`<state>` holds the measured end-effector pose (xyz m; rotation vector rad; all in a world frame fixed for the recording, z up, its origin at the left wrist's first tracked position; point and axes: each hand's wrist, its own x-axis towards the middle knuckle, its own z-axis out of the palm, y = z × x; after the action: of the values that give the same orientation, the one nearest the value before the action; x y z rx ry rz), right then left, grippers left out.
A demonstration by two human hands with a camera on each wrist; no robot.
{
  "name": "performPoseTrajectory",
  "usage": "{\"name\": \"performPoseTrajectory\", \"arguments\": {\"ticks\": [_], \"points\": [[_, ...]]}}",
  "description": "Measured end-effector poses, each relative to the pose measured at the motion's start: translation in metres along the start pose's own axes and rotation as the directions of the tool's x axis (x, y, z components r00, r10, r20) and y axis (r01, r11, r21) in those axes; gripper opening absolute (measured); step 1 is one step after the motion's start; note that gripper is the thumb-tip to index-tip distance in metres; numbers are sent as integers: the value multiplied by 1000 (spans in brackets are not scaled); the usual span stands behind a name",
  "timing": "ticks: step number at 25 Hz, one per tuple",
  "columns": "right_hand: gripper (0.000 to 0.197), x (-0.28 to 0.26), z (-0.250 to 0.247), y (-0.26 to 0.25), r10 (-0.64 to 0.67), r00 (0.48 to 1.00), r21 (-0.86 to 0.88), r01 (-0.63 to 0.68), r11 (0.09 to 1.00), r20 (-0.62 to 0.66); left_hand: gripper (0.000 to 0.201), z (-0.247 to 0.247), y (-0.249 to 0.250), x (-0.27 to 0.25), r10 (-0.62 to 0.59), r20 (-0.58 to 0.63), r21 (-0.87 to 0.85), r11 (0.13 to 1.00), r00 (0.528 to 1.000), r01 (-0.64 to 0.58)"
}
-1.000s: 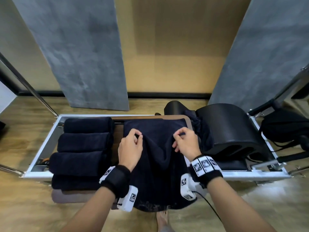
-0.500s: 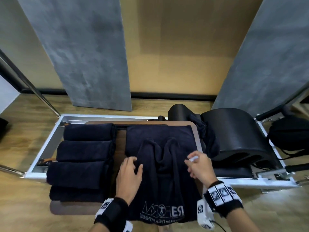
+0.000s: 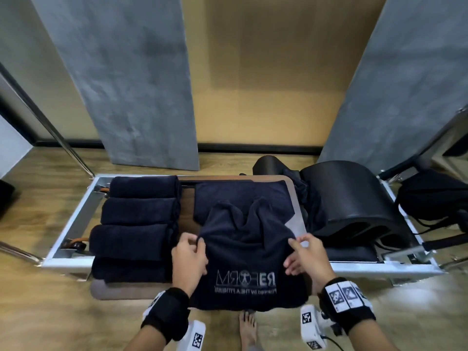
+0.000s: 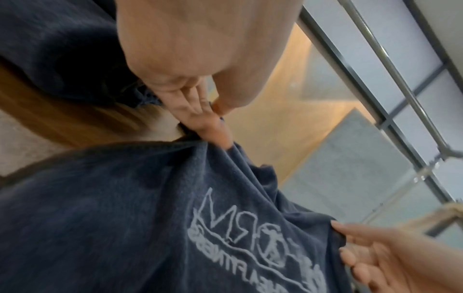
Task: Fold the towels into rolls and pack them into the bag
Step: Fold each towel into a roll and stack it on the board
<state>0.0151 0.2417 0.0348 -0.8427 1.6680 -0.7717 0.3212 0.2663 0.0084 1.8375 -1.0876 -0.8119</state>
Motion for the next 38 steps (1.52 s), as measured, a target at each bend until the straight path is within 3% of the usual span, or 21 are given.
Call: {"name": "performPoseTrajectory", "arguments": {"ticks": [1, 2, 4, 5, 7, 8, 10, 12, 15, 18, 20, 21, 23, 25, 27, 31, 33, 35, 38], "points": [[14, -4, -1, -5, -27, 999, 113, 29, 993, -22, 4, -2, 3, 0, -49, 20, -158, 986, 999, 51], [13, -8, -3, -8, -50, 998, 195, 57, 979, -39, 14, -4, 4, -1, -79, 51, -268, 959, 996, 90], [28, -17, -2, -1, -113, 991, 196, 126, 972, -75, 43, -6, -3, -10, -9, 124, -289, 956, 992, 44], [34, -24, -1, 7, -178, 980, 103, 187, 977, -88, 50, -8, -9, -18, 75, 153, -202, 978, 985, -43], [28, -38, 0, 29, -336, 940, -214, 317, 924, -57, 35, -14, -27, -39, 283, 229, 50, 952, 931, -302], [26, -44, 1, 39, -399, 917, -360, 368, 857, -11, 21, -17, -38, -48, 371, 282, 188, 883, 885, -430], [23, -50, 3, 54, -473, 878, -511, 442, 738, 76, 12, -24, -48, -65, 408, 372, 376, 755, 834, -537], [14, -49, 6, 61, -526, 844, -578, 482, 658, 105, 31, -25, -53, -73, 385, 386, 473, 697, 838, -538], [43, -46, 10, 64, -468, 868, -621, 460, 634, 165, 74, -25, -48, -74, 308, 400, 534, 687, 863, -493], [58, -45, 12, 68, -376, 896, -623, 436, 650, 235, 126, -26, -41, -69, 207, 510, 574, 641, 835, -509], [70, -43, 11, 71, -377, 888, -646, 453, 615, 264, 140, -25, -42, -65, 158, 578, 621, 551, 800, -558], [81, -43, 10, 71, -377, 880, -661, 468, 586, 289, 134, -25, -44, -63, 144, 599, 633, 517, 788, -576], [95, -43, 6, 73, -382, 848, -712, 520, 472, 366, 104, -24, -49, -61, 158, 607, 628, 505, 779, -592], [92, -45, 0, 77, -395, 810, -752, 566, 338, 433, 71, -27, -51, -56, 208, 588, 575, 571, 781, -585], [83, -48, -6, 80, -410, 782, -745, 600, 290, 470, 44, -34, -49, -52, 235, 593, 517, 622, 770, -588], [59, -56, -20, 75, -466, 765, -627, 637, 448, 444, 18, -47, -38, -47, 317, 542, 479, 644, 778, -596], [42, -55, -24, 65, -525, 783, -604, 604, 519, 332, 13, -52, -27, -46, 427, 442, 418, 680, 789, -603], [34, -53, -27, 52, -593, 782, -593, 573, 565, 192, 12, -55, -11, -44, 512, 353, 380, 686, 783, -620], [32, -43, -32, 23, -637, 767, -501, 584, 639, 81, 21, -56, 17, -31, 551, 283, 261, 743, 785, -616]]}}
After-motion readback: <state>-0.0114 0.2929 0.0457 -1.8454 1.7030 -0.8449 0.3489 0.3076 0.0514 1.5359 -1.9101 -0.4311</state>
